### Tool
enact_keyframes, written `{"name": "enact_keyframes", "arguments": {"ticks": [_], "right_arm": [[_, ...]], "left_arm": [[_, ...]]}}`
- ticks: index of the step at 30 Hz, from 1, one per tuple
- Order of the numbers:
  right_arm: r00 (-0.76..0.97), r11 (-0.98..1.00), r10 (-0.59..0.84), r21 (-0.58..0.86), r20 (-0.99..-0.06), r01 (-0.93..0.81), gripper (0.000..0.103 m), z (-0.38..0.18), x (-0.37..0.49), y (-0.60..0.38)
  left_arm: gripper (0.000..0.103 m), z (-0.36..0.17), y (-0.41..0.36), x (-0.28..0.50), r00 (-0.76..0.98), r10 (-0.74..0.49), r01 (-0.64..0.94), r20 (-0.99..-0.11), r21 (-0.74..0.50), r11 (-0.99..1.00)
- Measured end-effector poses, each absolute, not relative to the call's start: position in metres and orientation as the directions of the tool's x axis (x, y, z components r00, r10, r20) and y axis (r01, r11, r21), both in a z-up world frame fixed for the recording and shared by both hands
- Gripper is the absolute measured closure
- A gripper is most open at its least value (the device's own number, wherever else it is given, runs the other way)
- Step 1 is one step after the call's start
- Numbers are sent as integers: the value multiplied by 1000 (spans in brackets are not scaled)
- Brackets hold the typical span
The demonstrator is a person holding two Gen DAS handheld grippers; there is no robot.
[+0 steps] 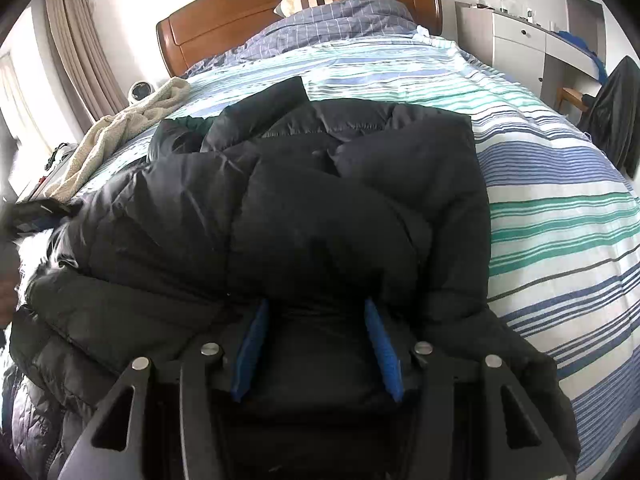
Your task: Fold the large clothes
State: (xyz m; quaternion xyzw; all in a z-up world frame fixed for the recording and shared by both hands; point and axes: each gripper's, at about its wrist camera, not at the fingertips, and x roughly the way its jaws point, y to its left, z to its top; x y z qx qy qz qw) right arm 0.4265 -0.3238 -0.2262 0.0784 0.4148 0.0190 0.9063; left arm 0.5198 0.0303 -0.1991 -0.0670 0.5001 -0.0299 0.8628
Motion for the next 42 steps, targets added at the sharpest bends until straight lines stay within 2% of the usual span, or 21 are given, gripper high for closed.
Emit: {"name": "enact_keyframes", "arguments": {"ticks": [2, 4, 7, 12, 13, 15, 17, 19, 22, 26, 30, 32, 34, 36, 38, 42], "right_arm": [[655, 987, 97, 155, -749, 30, 53, -227, 428, -323], [658, 987, 99, 159, -747, 32, 53, -229, 428, -325], [664, 986, 102, 164, -741, 32, 53, -230, 427, -326], [672, 985, 102, 167, -734, 32, 53, -231, 426, -326], [673, 985, 103, 168, -732, 33, 53, -231, 426, -326], [679, 985, 104, 170, -727, 31, 53, -232, 425, -326], [683, 986, 96, 164, -724, 36, 53, -232, 425, -325], [685, 988, 83, 149, -723, 37, 53, -233, 425, -324], [688, 990, 71, 135, -722, 40, 53, -233, 426, -323], [687, 991, 64, 126, -724, 41, 52, -230, 426, -321], [686, 990, 73, 135, -724, 37, 52, -223, 425, -322], [645, 994, 70, 107, -761, 19, 51, -209, 425, -320], [634, 989, 125, 148, -764, -16, 46, -183, 411, -325], [685, 972, 205, 229, -699, -58, 36, -145, 374, -339], [695, 966, 230, 249, -682, -75, 27, -123, 339, -355], [643, 969, 219, 241, -734, -55, 25, -110, 249, -401]], "left_arm": [[28, -207, 30, 518, 520, -109, -25, -847, -143, 989], [28, -206, 22, 516, 521, -70, -12, -851, -89, 996], [30, -189, 17, 511, 530, -61, 25, -846, -57, 998], [26, -158, 26, 513, 604, -154, 24, -782, -175, 984], [26, -161, 28, 520, 600, -142, 10, -787, -170, 985], [27, -195, 26, 542, 501, -78, -25, -862, -105, 994], [27, -206, 29, 544, 496, -84, -31, -864, -115, 993], [27, -199, 24, 538, 489, -48, -23, -871, -68, 997], [28, -172, 25, 503, 540, -69, 61, -839, -42, 997], [13, -140, 58, 425, 597, -86, 126, -798, -12, 992], [12, -122, 94, 347, 577, -91, 156, -812, 0, 988], [12, -113, 119, 304, 574, -93, 155, -814, -3, 988], [9, -105, 134, 269, 575, -106, 146, -811, -25, 989], [8, -101, 148, 237, 574, -128, 132, -809, -62, 989], [8, -107, 151, 211, 555, -168, 131, -815, -114, 985], [8, -127, 142, 184, 509, -271, 155, -817, -222, 963]]}}
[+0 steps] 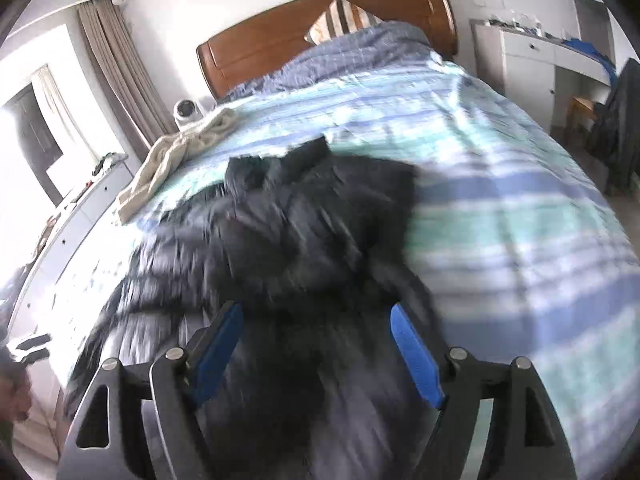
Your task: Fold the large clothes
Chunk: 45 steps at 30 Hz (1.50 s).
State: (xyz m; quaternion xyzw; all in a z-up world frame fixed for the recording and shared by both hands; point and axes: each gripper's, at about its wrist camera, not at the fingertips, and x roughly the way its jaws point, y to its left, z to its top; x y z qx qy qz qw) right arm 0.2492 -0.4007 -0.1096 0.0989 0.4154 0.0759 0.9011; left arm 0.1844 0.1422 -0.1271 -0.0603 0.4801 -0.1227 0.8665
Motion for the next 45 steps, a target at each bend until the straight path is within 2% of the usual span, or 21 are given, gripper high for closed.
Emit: {"name": "enact_keyframes", "arguments": {"ticks": [3, 6, 8, 12, 16, 19, 20, 21, 24, 27, 34, 45], "right_arm": [[579, 960, 234, 278, -781, -12, 25, -125, 186, -427], [489, 921, 317, 387, -812, 46, 25, -158, 140, -436], [462, 893, 368, 445, -807, 64, 25, -177, 124, -430], [481, 855, 456, 518, -749, -3, 25, -198, 120, -405], [451, 850, 480, 526, -753, -28, 27, -208, 138, -394], [411, 881, 449, 471, -793, -53, 48, -204, 142, -380], [404, 890, 433, 452, -806, -52, 61, -203, 143, -379], [397, 887, 438, 460, -806, -45, 67, -202, 144, -379], [393, 879, 449, 476, -803, -31, 76, -200, 143, -381], [397, 873, 456, 487, -797, -26, 80, -194, 141, -379], [381, 854, 494, 518, -782, -45, 83, -172, 122, -385], [269, 824, 541, 566, -797, 19, 84, -179, 38, -383]], "left_arm": [[9, -153, 127, 171, 453, -325, 170, -830, -277, 946], [10, -174, 110, 166, 393, -377, 177, -839, -333, 926], [10, -181, 97, 163, 389, -376, 185, -841, -328, 926], [10, -185, 86, 163, 398, -347, 205, -849, -287, 936], [15, -187, 84, 163, 388, -342, 184, -856, -292, 938], [29, -184, 82, 158, 387, -322, 191, -864, -267, 945], [39, -184, 83, 156, 384, -328, 193, -863, -272, 943], [51, -184, 84, 155, 378, -339, 192, -862, -285, 939], [74, -184, 87, 155, 351, -384, 179, -854, -342, 923], [82, -178, 90, 156, 342, -396, 158, -852, -364, 918], [83, -154, 102, 144, 319, -436, 163, -841, -405, 900], [83, -159, 120, 63, 189, -437, 160, -879, -411, 897]]}}
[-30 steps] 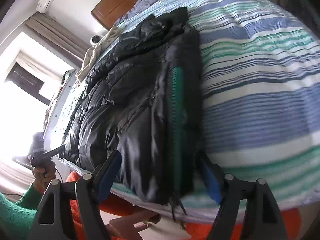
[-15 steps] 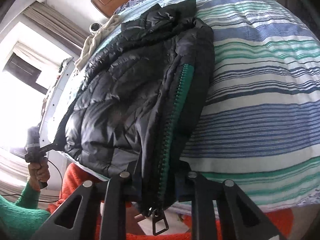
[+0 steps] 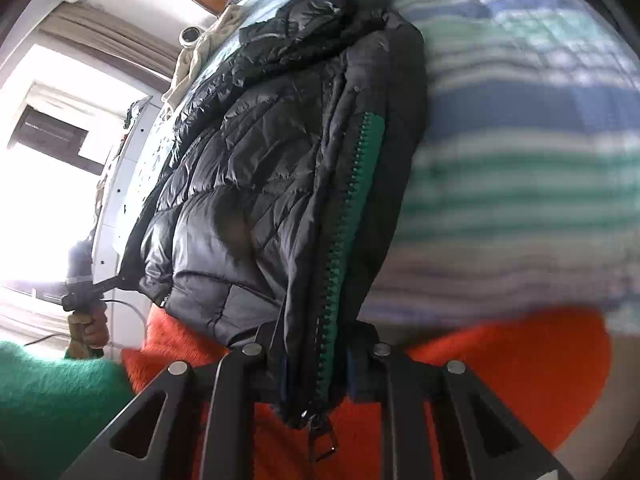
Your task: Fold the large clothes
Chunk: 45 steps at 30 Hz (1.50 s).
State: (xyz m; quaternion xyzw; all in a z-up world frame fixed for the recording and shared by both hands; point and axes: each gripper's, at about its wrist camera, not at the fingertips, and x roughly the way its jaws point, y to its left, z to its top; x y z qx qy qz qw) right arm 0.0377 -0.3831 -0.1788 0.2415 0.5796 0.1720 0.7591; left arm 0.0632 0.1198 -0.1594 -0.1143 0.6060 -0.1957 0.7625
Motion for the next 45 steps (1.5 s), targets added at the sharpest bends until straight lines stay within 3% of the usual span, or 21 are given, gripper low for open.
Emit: {"name": "enact_keyframes", "arguments": {"ticks": [4, 8, 11, 14, 19, 23, 25, 28, 29, 30, 32, 35, 38, 41, 43, 44, 45], "right_arm": [[240, 791, 583, 610, -776, 50, 85, -168, 10, -382], [341, 648, 689, 754, -640, 108, 88, -132, 12, -400], [443, 592, 716, 806, -539, 24, 88, -87, 46, -413], [502, 601, 717, 794, -484, -92, 88, -58, 107, -420], [559, 574, 705, 815, -437, -86, 88, -83, 232, -430], [594, 579, 639, 814, -488, 45, 85, -140, 299, -433], [590, 517, 639, 843, -494, 146, 80, -169, 311, -437], [630, 378, 661, 906, -408, 191, 57, -185, 317, -442], [645, 357, 665, 919, -377, 170, 34, -182, 316, -444], [658, 355, 663, 924, -358, 145, 12, -176, 314, -447], [675, 397, 637, 909, -372, 127, 2, -163, 312, -455], [661, 575, 580, 814, -477, 82, 2, -137, 317, -451], [601, 803, 465, 596, -651, 25, 2, -126, 333, -426], [566, 900, 356, 436, -743, 7, 2, -140, 351, -407], [522, 906, 347, 423, -779, 30, 3, -160, 368, -399], [502, 902, 357, 431, -788, 36, 12, -167, 370, -397], [492, 915, 347, 404, -799, 12, 50, -168, 366, -392]], "left_arm": [[83, -144, 132, 35, 135, -441, 142, -888, -423, 895], [84, -98, 160, 34, 175, -559, 48, -810, -560, 827], [83, -48, 173, 63, 291, -633, 67, -718, -644, 762], [83, -15, 160, 120, 381, -622, 147, -684, -620, 771], [76, -27, 131, 253, 452, -570, 179, -686, -556, 812], [71, -82, 107, 321, 396, -482, 111, -781, -480, 870], [69, -103, 107, 340, 307, -464, 41, -831, -476, 879], [59, -93, 127, 346, 268, -573, -10, -775, -597, 802], [48, -84, 136, 346, 266, -618, -2, -740, -641, 767], [24, -74, 141, 344, 271, -647, 19, -713, -668, 744], [1, -51, 152, 336, 342, -630, 75, -697, -648, 758], [1, -41, 156, 330, 369, -583, 164, -724, -567, 807], [1, -74, 145, 334, 332, -475, 192, -815, -434, 880], [2, -118, 127, 343, 288, -358, 158, -888, -325, 932], [9, -139, 115, 344, 270, -340, 127, -901, -317, 940], [27, -144, 110, 343, 267, -351, 114, -897, -332, 936], [45, -143, 108, 341, 276, -349, 105, -896, -333, 937]]}}
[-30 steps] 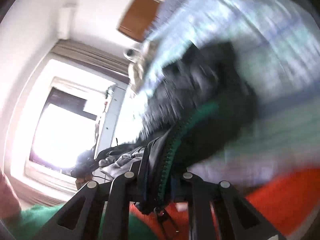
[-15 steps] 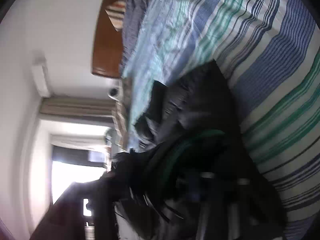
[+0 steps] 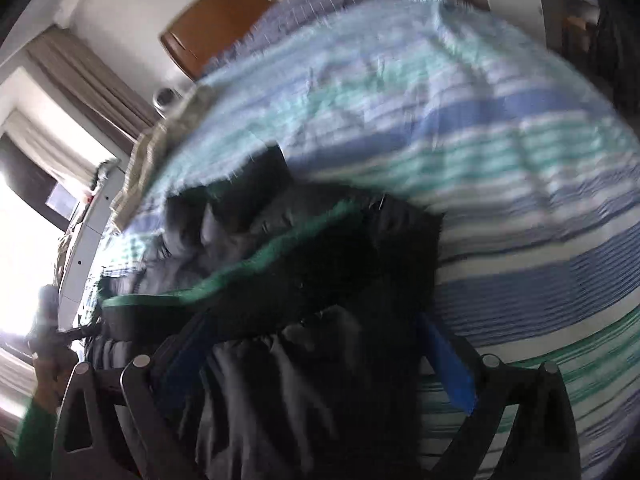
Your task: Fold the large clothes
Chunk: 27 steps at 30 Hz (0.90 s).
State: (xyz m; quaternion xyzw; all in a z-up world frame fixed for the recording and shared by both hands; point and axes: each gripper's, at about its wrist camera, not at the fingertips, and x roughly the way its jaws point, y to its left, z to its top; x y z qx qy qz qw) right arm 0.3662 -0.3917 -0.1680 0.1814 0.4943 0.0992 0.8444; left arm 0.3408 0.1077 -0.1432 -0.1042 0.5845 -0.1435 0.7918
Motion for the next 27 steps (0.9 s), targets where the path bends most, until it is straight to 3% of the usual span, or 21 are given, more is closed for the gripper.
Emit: {"name": "enact_keyframes", "arguments": {"ticks": [1, 2, 3, 5, 9, 12, 15, 19, 21, 27], "right_arm": [[495, 933, 317, 360, -809, -9, 65, -170, 370, -387], [517, 955, 271, 296, -812, -35, 78, -161, 364, -380], [532, 960, 259, 274, -806, -51, 86, -149, 358, -376], [570, 966, 241, 254, -786, -59, 88, -122, 344, -374], [704, 982, 172, 177, -689, -67, 89, -59, 351, -368], [756, 992, 96, 122, -647, -22, 89, -48, 375, -367], [757, 995, 10, 85, -653, 60, 89, -74, 411, -365], [649, 984, -88, 34, -756, 174, 89, -165, 445, -371], [619, 970, -27, 128, -785, 205, 87, -211, 448, -383], [676, 932, 62, 285, -735, 224, 85, -238, 449, -404]], "left_arm": [[58, -139, 105, 338, 306, -324, 107, -895, -306, 946], [78, -129, 103, 330, 336, -306, 127, -891, -279, 952], [86, -117, 102, 323, 357, -304, 145, -883, -269, 952], [88, -94, 103, 314, 416, -288, 180, -863, -232, 956], [88, -36, 85, 320, 588, -231, 214, -776, -126, 969], [88, -26, 68, 351, 691, -137, 152, -710, -43, 987], [86, -55, 51, 395, 723, -37, 79, -690, 29, 996], [80, -141, 36, 435, 648, 103, 20, -754, 152, 988], [75, -167, 40, 436, 653, 84, 4, -753, 114, 993], [63, -188, 69, 450, 662, -41, -19, -748, -72, 997]]}}
